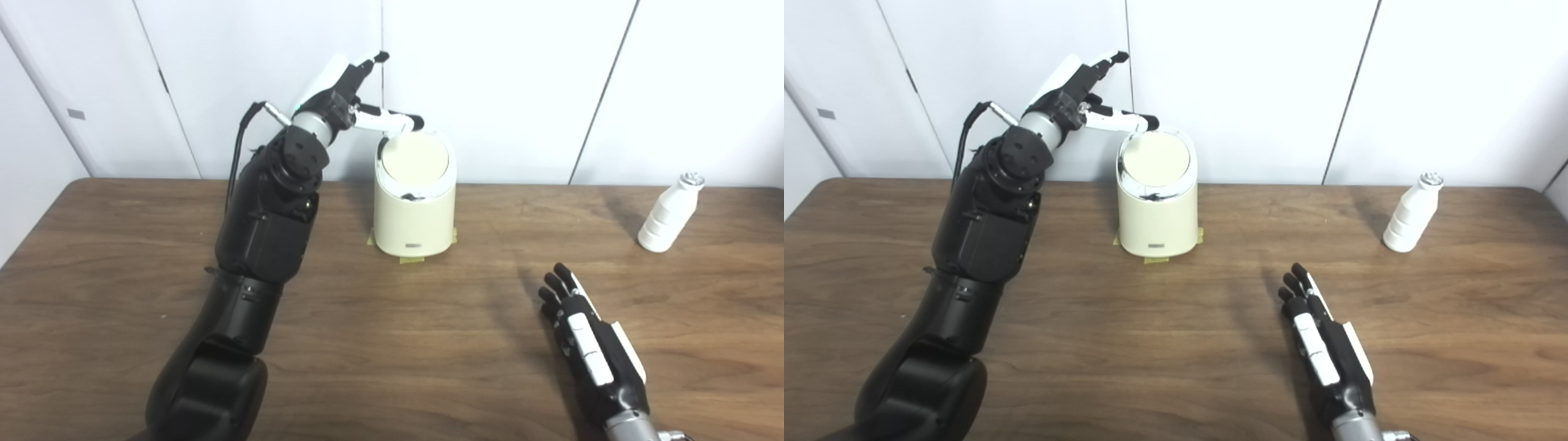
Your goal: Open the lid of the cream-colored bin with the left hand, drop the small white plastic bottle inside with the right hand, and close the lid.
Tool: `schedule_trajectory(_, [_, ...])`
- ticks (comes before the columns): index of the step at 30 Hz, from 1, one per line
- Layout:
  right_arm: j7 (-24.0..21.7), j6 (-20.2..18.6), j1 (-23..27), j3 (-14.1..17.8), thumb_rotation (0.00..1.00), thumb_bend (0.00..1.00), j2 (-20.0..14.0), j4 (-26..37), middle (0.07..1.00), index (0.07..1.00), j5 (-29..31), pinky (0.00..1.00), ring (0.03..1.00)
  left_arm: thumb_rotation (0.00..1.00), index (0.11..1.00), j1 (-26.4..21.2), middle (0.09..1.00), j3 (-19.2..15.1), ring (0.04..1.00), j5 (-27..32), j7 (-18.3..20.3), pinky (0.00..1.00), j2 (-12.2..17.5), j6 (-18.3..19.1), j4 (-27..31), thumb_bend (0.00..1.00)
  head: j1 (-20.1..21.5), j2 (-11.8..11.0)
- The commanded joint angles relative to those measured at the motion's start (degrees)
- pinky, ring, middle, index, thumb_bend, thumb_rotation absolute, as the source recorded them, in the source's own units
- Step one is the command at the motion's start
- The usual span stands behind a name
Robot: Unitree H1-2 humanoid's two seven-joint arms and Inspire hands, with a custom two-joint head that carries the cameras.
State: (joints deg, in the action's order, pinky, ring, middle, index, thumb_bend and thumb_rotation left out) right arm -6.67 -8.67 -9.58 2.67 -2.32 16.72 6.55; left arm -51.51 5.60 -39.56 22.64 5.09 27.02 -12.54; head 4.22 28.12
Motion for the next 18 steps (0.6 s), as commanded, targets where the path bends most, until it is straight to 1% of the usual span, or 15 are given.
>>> schedule_trajectory(1, [0.59, 1.62, -6.64, -0.77, 0.78, 0.54, 1.22, 1.99, 0.960, 0.963, 0.21, 0.97, 0.946, 0.23, 0.999, -4.47, 1.000, 0.60, 0.986, -1.07, -1.22, 0.85, 0.57, -0.11, -0.62, 0.81, 0.17, 0.08])
schedule_trajectory(3, [0.73, 1.01, -6.74, -0.87, 0.76, 0.55, 1.43, 2.36, 0.960, 0.963, 0.35, 0.98, 0.949, 0.21, 1.000, -4.71, 1.000, 1.33, 0.991, -1.47, -1.50, 0.85, 0.74, -0.11, -1.56, 0.81, 0.41, 0.14])
schedule_trajectory(5, [0.92, 0.86, -6.85, -1.10, 0.76, 0.53, 1.42, 2.57, 0.961, 0.963, 0.09, 0.98, 0.952, 0.20, 1.000, -4.78, 1.000, 2.20, 0.989, -1.66, -2.12, 0.85, 0.93, -0.13, -2.31, 0.83, 0.48, 0.24])
schedule_trajectory(7, [1.17, 1.04, -6.93, -1.38, 0.77, 0.51, 1.40, 2.68, 0.958, 0.962, -0.26, 0.98, 0.952, 0.18, 0.982, -4.65, 0.997, 3.64, 0.971, -1.79, -3.12, 0.83, 1.31, -0.29, -3.03, 0.84, 0.56, 0.37])
schedule_trajectory(11, [1.47, 1.21, -7.05, -1.73, 0.78, 0.53, 1.46, 3.06, 0.960, 0.969, -0.23, 0.98, 0.948, 0.15, 0.952, -3.98, 0.978, 6.10, 0.955, -1.08, -4.95, 0.80, 1.91, -0.80, -4.41, 0.86, 0.81, 0.54])
schedule_trajectory(14, [1.74, 1.23, -7.09, -1.94, 0.79, 0.54, 1.32, 3.20, 0.960, 0.971, -0.42, 0.97, 0.945, 0.14, 0.948, -3.22, 0.986, 6.89, 0.960, -0.17, -6.47, 0.80, 1.78, -1.23, -5.34, 0.86, 1.16, 0.42])
schedule_trajectory(16, [1.96, 1.09, -7.17, -2.12, 0.79, 0.55, 1.21, 3.33, 0.959, 0.970, -0.61, 0.97, 0.946, 0.14, 0.942, -2.73, 0.983, 7.50, 0.949, 0.18, -7.27, 0.78, 1.71, -1.28, -5.78, 0.87, 1.30, 0.47])
schedule_trajectory(18, [2.09, 1.03, -7.27, -2.26, 0.78, 0.54, 1.10, 3.41, 0.960, 0.968, -0.96, 0.97, 0.950, 0.16, 0.939, -2.32, 0.984, 8.23, 0.928, 0.25, -7.72, 0.73, 1.68, -1.10, -6.13, 0.87, 1.30, 0.47])
